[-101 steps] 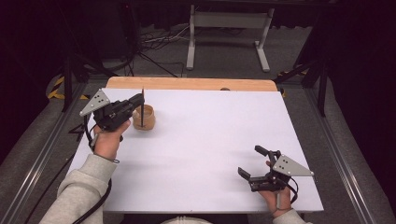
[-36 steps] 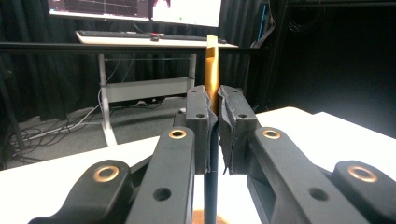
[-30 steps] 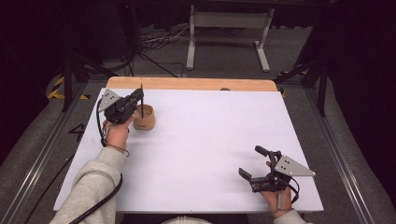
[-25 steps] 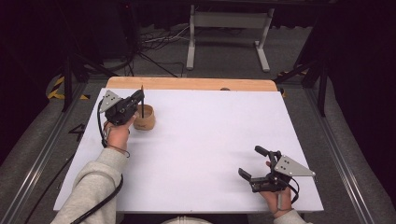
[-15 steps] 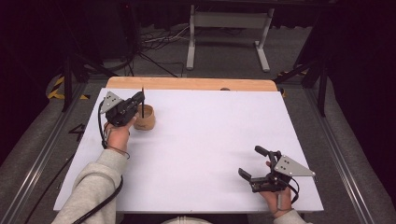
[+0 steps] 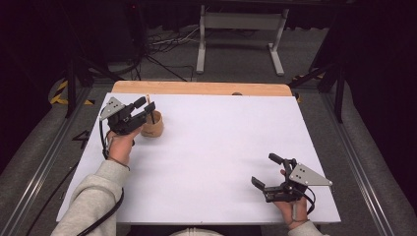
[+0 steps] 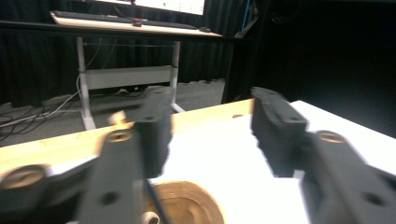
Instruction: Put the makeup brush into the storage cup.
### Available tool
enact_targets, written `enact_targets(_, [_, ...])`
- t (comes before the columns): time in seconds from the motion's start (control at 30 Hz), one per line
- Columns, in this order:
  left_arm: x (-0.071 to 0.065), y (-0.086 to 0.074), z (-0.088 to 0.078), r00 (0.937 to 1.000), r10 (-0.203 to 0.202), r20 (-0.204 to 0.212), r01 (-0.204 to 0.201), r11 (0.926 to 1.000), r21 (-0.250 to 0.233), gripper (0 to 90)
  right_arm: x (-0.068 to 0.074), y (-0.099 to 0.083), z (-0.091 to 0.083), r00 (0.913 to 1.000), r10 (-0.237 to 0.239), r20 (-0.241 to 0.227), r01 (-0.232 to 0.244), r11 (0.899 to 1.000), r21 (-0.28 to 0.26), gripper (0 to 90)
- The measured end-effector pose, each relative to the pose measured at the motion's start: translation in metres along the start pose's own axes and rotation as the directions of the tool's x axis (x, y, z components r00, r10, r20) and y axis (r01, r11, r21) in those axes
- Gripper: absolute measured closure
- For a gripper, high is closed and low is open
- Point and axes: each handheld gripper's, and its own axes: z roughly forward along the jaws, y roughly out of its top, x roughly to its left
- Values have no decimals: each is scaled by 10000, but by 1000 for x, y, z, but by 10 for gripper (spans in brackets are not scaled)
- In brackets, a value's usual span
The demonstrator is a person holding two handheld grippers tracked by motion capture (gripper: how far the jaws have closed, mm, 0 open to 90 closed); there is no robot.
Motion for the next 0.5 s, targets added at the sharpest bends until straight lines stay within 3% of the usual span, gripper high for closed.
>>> enact_targets(0.1, [1, 2, -3, 9992, -381, 109, 381, 9993, -41, 269, -2, 3, -2, 9999, 10, 115, -9, 10000, -69, 7])
enact_targets(0.2, [2, 3, -6, 9987, -460, 198, 460, 9989, 12, 186, -5, 5, -3, 9998, 8, 210, -6, 10000, -80, 6])
enact_targets(0.5, [-4, 14, -23, 9933, -602, 987, 591, 9981, 146, 77, -16, 14, -3, 9996, -176, 238, 172, 9997, 170, 5])
